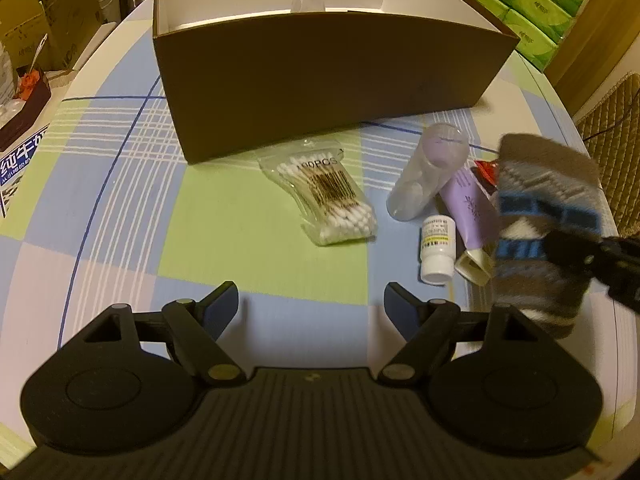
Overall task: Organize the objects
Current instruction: 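Grasp the clear cotton swab bag with the left gripper while the right gripper holds the sock, then carry both items over the brown box while the right gripper releases the sock inside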
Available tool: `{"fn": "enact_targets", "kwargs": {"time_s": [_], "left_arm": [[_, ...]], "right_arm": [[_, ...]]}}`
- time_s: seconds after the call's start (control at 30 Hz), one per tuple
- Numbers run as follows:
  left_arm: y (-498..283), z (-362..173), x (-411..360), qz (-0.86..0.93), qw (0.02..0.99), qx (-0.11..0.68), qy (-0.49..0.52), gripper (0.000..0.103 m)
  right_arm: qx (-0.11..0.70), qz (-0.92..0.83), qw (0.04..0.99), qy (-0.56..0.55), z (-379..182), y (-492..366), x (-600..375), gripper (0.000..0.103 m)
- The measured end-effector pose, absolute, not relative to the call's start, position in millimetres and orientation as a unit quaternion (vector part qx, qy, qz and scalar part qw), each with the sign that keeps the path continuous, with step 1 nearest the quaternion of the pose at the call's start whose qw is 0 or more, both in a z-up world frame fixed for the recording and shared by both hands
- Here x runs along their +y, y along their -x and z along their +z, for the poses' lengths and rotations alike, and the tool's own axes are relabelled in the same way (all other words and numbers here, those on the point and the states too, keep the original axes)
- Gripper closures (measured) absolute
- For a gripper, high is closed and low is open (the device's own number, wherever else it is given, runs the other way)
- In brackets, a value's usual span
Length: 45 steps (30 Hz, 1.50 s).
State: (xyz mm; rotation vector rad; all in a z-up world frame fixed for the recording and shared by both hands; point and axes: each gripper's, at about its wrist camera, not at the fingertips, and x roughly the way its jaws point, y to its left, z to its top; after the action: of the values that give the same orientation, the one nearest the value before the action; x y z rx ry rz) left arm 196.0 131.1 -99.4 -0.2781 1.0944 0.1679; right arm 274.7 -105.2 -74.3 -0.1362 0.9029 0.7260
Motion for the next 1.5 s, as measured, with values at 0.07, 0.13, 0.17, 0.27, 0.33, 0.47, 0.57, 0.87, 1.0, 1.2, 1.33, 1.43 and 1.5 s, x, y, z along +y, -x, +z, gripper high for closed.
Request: {"fn": "enact_targets", "kwargs": {"time_s": [0.07, 0.13, 0.17, 0.27, 0.33, 0.47, 0.57, 0.87, 1.0, 1.2, 1.33, 1.43, 1.5], "left_arm": [[-200, -99, 132, 0.08, 0.843, 0.514, 0.133, 0.029], [-205, -99, 134, 0.08, 0.846, 0.509, 0.136, 0.032], [-208, -98, 135, 0.08, 0.849, 0.504, 0.138, 0.033], [-220, -98, 137, 0.08, 0.854, 0.493, 0.143, 0.036], [-228, -97, 139, 0.078, 0.859, 0.486, 0.143, 0.037], [-248, -100, 141, 0.079, 0.864, 0.478, 0.137, 0.037], [-261, -107, 143, 0.082, 0.862, 0.483, 0.129, 0.038], [-283, -127, 142, 0.08, 0.852, 0.505, 0.115, 0.049], [-279, -129, 140, 0.076, 0.853, 0.505, 0.103, 0.07], [-263, -127, 146, 0.073, 0.851, 0.507, 0.113, 0.083], [-247, -125, 148, 0.079, 0.85, 0.509, 0.115, 0.083], [-233, -122, 150, 0.085, 0.848, 0.51, 0.118, 0.084], [-224, -119, 152, 0.09, 0.848, 0.508, 0.123, 0.084]], "right_arm": [[0.427, 0.334, 0.839, 0.057, -71, -281, -109, 0.093], [0.426, 0.326, 0.843, 0.048, -68, -287, -113, 0.093], [0.426, 0.323, 0.844, 0.044, -67, -289, -116, 0.093], [0.425, 0.313, 0.849, 0.033, -64, -298, -122, 0.093], [0.426, 0.308, 0.85, 0.028, -62, -302, -125, 0.093], [0.429, 0.297, 0.853, 0.021, -61, -309, -131, 0.093], [0.432, 0.291, 0.853, 0.016, -61, -312, -135, 0.093], [0.436, 0.291, 0.851, 0.011, -61, -318, -137, 0.093], [0.437, 0.296, 0.849, 0.012, -61, -317, -135, 0.093], [0.434, 0.308, 0.846, 0.013, -60, -315, -133, 0.093], [0.432, 0.314, 0.846, 0.012, -59, -313, -132, 0.093], [0.428, 0.319, 0.845, 0.013, -56, -311, -132, 0.093], [0.424, 0.323, 0.846, 0.012, -53, -310, -132, 0.093]]}}
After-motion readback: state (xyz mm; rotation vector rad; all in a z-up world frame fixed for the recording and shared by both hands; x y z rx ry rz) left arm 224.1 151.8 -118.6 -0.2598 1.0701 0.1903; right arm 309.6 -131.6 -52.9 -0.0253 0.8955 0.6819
